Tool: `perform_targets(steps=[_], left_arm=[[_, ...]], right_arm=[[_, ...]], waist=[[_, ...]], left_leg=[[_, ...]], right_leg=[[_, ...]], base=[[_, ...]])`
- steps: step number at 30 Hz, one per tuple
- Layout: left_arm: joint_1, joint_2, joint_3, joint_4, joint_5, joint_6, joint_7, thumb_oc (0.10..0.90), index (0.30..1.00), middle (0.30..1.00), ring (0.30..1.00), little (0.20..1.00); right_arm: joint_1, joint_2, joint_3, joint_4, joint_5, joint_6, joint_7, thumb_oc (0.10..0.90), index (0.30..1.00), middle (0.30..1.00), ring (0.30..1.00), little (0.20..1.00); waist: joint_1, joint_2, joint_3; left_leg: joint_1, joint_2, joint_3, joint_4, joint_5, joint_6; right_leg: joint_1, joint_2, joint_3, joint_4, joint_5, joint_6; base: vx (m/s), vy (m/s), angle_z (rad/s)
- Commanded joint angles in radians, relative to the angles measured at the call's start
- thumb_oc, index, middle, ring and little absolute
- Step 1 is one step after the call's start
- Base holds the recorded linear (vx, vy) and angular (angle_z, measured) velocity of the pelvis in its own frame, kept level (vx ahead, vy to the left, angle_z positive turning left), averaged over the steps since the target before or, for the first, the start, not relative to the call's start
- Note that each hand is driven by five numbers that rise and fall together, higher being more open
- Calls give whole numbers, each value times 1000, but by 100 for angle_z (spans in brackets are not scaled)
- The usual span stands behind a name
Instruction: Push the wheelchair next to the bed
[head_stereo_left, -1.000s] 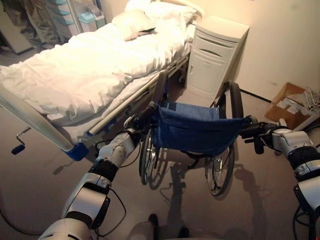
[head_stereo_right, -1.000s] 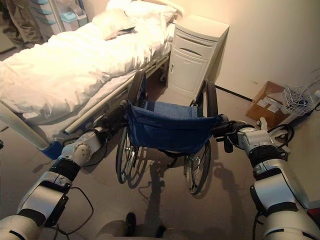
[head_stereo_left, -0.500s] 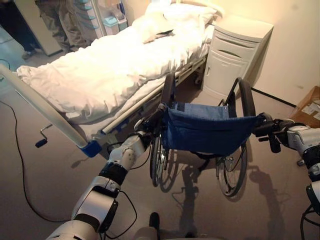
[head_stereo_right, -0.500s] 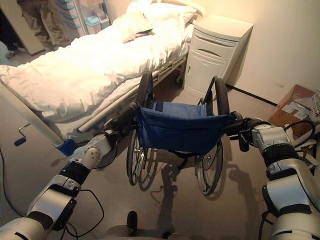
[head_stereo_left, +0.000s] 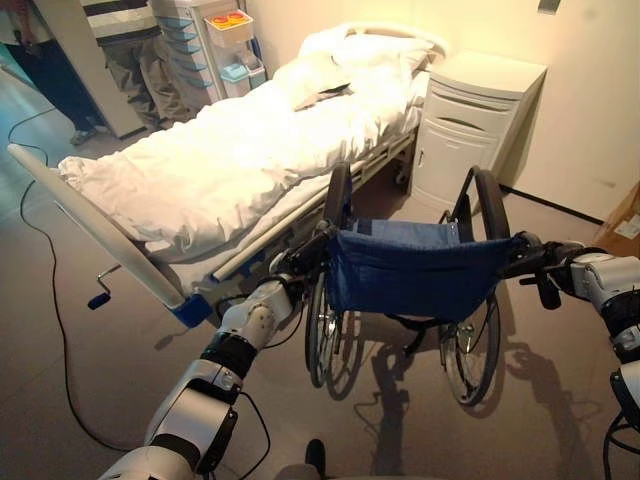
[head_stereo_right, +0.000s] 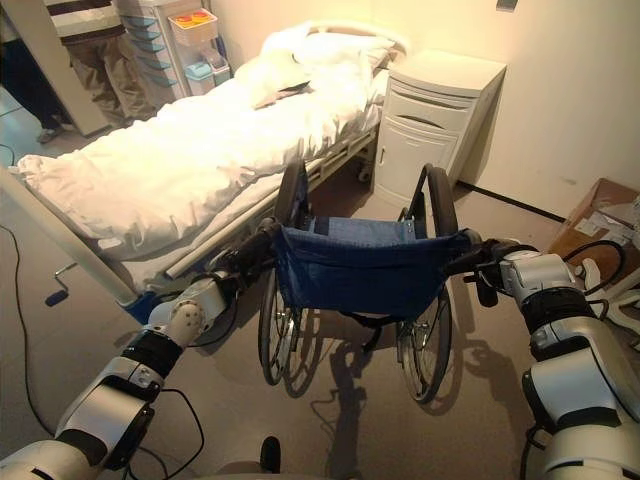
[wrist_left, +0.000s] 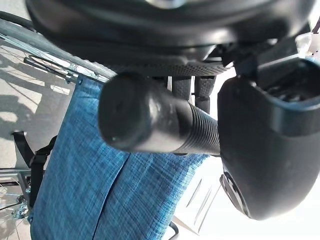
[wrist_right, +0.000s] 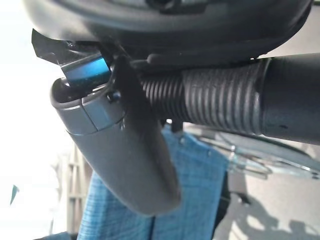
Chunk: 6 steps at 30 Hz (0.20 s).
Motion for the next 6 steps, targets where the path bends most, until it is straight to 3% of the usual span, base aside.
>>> perform_targets(steps=[1, 6], left_arm=[[-16, 69, -29, -18, 23, -35, 18, 800, 900, 900, 900, 900], [-18, 77, -33, -15, 34, -33, 1, 800, 900, 900, 900, 900]], right_arm=[[-80, 270, 3, -51, 77, -87, 62, 800, 900, 900, 900, 900], [-64, 272, 0, -63, 79, -87, 47, 800, 900, 900, 900, 900]], waist=[[106, -65, -3], [100, -61, -7]], left_leg=[[122, -22, 40, -63, -63, -55], [133, -26, 42, -68, -69, -51]], right_leg=[[-61, -116, 75, -12, 136, 76], [-57, -114, 77, -15, 135, 75]], base=[[-4, -7, 11], [-3, -5, 5]])
